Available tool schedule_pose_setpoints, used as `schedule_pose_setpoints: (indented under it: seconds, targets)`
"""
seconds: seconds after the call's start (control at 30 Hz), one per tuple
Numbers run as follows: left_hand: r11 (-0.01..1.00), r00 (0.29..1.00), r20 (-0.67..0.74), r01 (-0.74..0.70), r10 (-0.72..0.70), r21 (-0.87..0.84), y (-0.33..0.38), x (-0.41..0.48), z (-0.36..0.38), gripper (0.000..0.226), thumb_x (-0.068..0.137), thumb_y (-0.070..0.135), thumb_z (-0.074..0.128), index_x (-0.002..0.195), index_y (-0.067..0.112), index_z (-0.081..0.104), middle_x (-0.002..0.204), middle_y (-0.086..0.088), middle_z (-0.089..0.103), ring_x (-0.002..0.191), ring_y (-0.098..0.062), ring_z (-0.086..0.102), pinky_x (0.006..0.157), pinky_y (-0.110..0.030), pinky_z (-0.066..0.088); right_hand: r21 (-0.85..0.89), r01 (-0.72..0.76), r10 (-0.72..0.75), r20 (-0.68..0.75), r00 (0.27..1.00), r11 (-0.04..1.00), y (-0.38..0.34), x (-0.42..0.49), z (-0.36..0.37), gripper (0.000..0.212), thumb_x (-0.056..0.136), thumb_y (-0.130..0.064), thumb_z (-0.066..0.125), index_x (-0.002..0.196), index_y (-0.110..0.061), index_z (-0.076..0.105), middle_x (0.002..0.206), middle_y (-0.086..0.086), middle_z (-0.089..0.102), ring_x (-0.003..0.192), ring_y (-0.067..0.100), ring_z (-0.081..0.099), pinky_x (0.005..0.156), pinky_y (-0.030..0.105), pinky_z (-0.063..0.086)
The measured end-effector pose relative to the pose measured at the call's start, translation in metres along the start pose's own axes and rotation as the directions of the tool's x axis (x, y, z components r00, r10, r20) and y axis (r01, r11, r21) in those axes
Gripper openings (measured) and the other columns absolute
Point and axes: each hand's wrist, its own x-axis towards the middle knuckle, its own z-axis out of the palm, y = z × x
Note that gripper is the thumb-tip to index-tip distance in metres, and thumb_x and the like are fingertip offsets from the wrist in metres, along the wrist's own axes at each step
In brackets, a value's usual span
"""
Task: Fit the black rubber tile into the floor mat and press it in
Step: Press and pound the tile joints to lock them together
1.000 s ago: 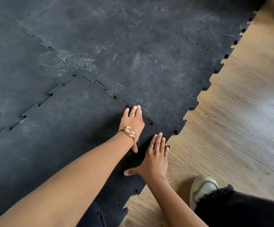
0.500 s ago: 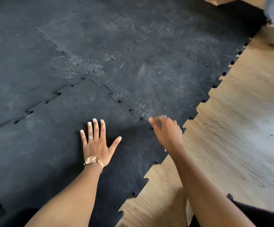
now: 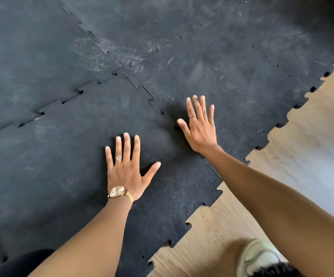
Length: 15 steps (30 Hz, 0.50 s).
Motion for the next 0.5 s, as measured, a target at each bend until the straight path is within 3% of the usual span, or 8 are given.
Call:
schedule_pose_setpoints:
  seconds: [0.1, 0.17, 0.2, 0.23, 0.27, 0.33, 0.43, 0.5]
  targets:
    - [1.000, 1.000, -0.004, -0.007, 0.007, 0.007, 0.000, 0.001, -0.001, 0.093, 0.086, 0.078, 0.013, 0.156, 0.018, 0.011, 0.163, -0.010, 0.008, 0.150, -0.029, 0.005, 0.119, -0.056, 0.006, 0.414, 0.050, 0.093, -0.319, 0.943, 0.909, -0.015, 0.007, -0.044, 0.084, 0.095, -0.061, 0.013, 0.154, -0.001, 0.016, 0.163, 0.016, 0.015, 0.151, 0.034, -0.004, 0.123, 0.045, -0.002]
    - [1.000, 1.000, -0.012, -0.009, 0.009, 0.000, -0.001, 0.000, 0.001, 0.093, 0.086, 0.078, 0.015, 0.156, 0.017, 0.012, 0.162, -0.011, 0.009, 0.150, -0.030, 0.006, 0.119, -0.056, 0.006, 0.542, 0.224, 0.113, -0.519, 0.847, 0.810, -0.025, 0.005, -0.059, 0.076, 0.099, -0.055, 0.020, 0.152, -0.002, 0.021, 0.159, 0.021, 0.020, 0.149, 0.042, -0.002, 0.123, 0.042, 0.001]
    - [1.000, 1.000, -0.028, -0.011, 0.011, -0.007, -0.001, 0.001, 0.002, 0.092, 0.086, 0.078, 0.017, 0.155, 0.017, 0.014, 0.162, -0.011, 0.010, 0.150, -0.030, 0.007, 0.119, -0.056, 0.007, 0.541, 0.309, 0.042, -0.540, 0.840, 0.782, -0.026, -0.001, -0.052, 0.071, 0.099, -0.054, 0.022, 0.154, -0.009, 0.018, 0.158, 0.021, 0.019, 0.149, 0.044, -0.002, 0.124, 0.045, 0.002]
    - [1.000, 0.999, -0.040, -0.012, 0.011, -0.012, -0.002, 0.000, 0.003, 0.092, 0.086, 0.077, 0.019, 0.155, 0.016, 0.015, 0.162, -0.012, 0.012, 0.150, -0.030, 0.008, 0.119, -0.056, 0.007, 0.521, 0.362, -0.086, -0.478, 0.874, 0.773, -0.027, -0.009, -0.037, 0.068, 0.100, -0.055, 0.023, 0.155, -0.017, 0.012, 0.159, 0.022, 0.014, 0.149, 0.044, -0.004, 0.123, 0.051, 0.002]
    - [1.000, 0.999, -0.045, -0.015, 0.014, -0.014, -0.001, 0.000, 0.003, 0.092, 0.086, 0.077, 0.020, 0.155, 0.016, 0.016, 0.162, -0.012, 0.012, 0.150, -0.030, 0.009, 0.119, -0.056, 0.007, 0.472, 0.363, -0.222, -0.328, 0.918, 0.803, -0.023, -0.017, -0.018, 0.068, 0.100, -0.055, 0.022, 0.156, -0.019, 0.006, 0.160, 0.022, 0.009, 0.149, 0.040, -0.006, 0.122, 0.056, 0.002]
    - [1.000, 0.999, -0.042, -0.015, 0.015, -0.012, 0.000, 0.001, 0.003, 0.092, 0.086, 0.077, 0.020, 0.155, 0.016, 0.016, 0.162, -0.012, 0.012, 0.150, -0.030, 0.008, 0.119, -0.056, 0.006, 0.317, 0.307, -0.306, -0.053, 0.950, 0.897, -0.009, -0.020, 0.010, 0.071, 0.101, -0.054, 0.017, 0.155, -0.008, 0.008, 0.162, 0.021, 0.009, 0.150, 0.031, -0.007, 0.122, 0.054, 0.002]
    - [1.000, 1.000, -0.018, -0.015, 0.015, -0.008, 0.001, 0.000, -0.002, 0.093, 0.086, 0.077, 0.019, 0.155, 0.016, 0.016, 0.162, -0.011, 0.011, 0.150, -0.030, 0.007, 0.118, -0.056, 0.007, 0.330, 0.265, -0.284, 0.011, 0.959, 0.906, -0.008, -0.015, 0.006, 0.073, 0.101, -0.053, 0.016, 0.154, -0.003, 0.014, 0.163, 0.016, 0.013, 0.152, 0.027, -0.004, 0.124, 0.042, -0.002]
    - [1.000, 1.000, -0.004, -0.008, 0.008, -0.013, 0.000, 0.000, -0.003, 0.093, 0.086, 0.077, 0.019, 0.155, 0.016, 0.017, 0.162, -0.011, 0.011, 0.150, -0.029, 0.007, 0.118, -0.056, 0.009, 0.414, 0.255, -0.278, -0.005, 0.961, 0.874, -0.005, -0.015, 0.006, 0.074, 0.101, -0.054, 0.019, 0.154, -0.003, 0.014, 0.164, 0.013, 0.012, 0.152, 0.026, -0.003, 0.124, 0.046, 0.000]
